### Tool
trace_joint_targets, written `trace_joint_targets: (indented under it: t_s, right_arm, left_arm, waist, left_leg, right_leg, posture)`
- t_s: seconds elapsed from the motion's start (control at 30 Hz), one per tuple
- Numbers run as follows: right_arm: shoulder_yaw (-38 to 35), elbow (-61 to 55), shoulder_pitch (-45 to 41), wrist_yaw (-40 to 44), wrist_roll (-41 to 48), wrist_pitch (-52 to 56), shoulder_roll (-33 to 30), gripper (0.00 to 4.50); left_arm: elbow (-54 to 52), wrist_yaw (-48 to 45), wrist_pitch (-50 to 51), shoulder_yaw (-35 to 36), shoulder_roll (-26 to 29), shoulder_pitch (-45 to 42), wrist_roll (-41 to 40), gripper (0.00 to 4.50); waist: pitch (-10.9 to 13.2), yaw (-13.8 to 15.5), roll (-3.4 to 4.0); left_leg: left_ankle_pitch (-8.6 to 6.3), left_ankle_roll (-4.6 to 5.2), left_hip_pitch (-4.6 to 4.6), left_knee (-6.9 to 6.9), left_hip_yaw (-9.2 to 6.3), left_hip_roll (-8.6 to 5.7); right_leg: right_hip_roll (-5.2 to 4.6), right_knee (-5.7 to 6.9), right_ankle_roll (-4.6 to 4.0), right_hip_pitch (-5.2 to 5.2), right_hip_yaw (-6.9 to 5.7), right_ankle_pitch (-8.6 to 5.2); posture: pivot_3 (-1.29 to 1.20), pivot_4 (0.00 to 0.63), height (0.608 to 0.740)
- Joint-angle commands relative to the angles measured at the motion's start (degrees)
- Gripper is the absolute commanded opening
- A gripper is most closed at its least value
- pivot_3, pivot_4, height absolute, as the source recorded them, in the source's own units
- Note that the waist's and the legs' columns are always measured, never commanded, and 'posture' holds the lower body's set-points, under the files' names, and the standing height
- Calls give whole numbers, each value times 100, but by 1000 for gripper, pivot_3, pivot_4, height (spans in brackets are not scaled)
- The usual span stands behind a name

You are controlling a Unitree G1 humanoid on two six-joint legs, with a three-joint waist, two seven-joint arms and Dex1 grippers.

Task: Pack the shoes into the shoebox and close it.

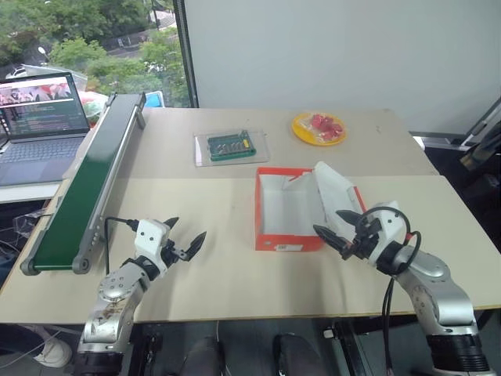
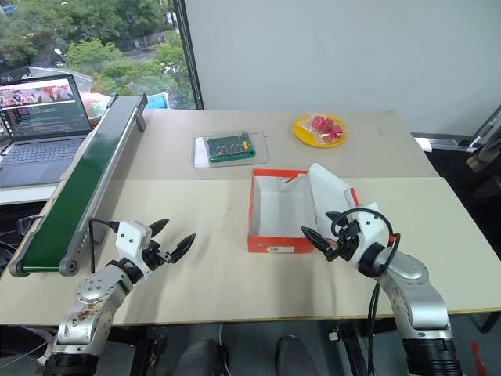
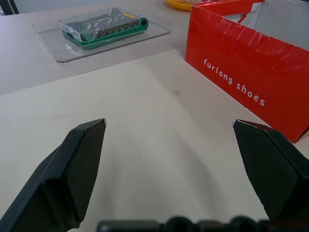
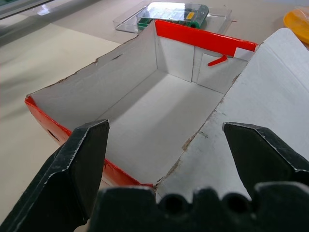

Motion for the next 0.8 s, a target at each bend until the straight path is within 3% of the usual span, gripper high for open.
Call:
trace_joint_targets:
  t_s: [0.03,0.5,0.63,0.8]
  right_arm:
    - [-108,-113,-139,-43,-5,-159,19,4465]
    - [495,970,-2154,-589,-786,-368,462,4465]
    - [762,1263,-2735,64,-437,125,630,4465]
    - [943,1541,-3053,358,-437,-13,915,4465]
  left_arm:
    - [-202,-17,-62,-36,-33,-62,-4,4500]
    - [-165,1774,746,824,-124,-963,417,4500]
    - [-397,2068,1039,1022,-153,-1031,385,4500]
    - [-676,2276,1309,1361,-285,-985,153,4500]
  waist:
    - [0,1,0]
    - [2,-7,-2]
    - [3,-16,-1]
    - [3,-12,-1]
  left_leg:
    - [0,0,0,0,0,0]
    - [0,0,-8,-1,1,-11]
    - [1,0,-5,4,-1,-11]
    - [1,0,-6,1,-5,-4]
  right_leg:
    - [0,0,0,0,0,0]
    - [5,1,7,-4,0,10]
    - [3,1,11,-2,2,17]
    - [3,4,10,-3,-1,18]
  posture:
    - [0,150,740]
    - [0,150,740]
    - [0,150,740]
    - [0,150,740]
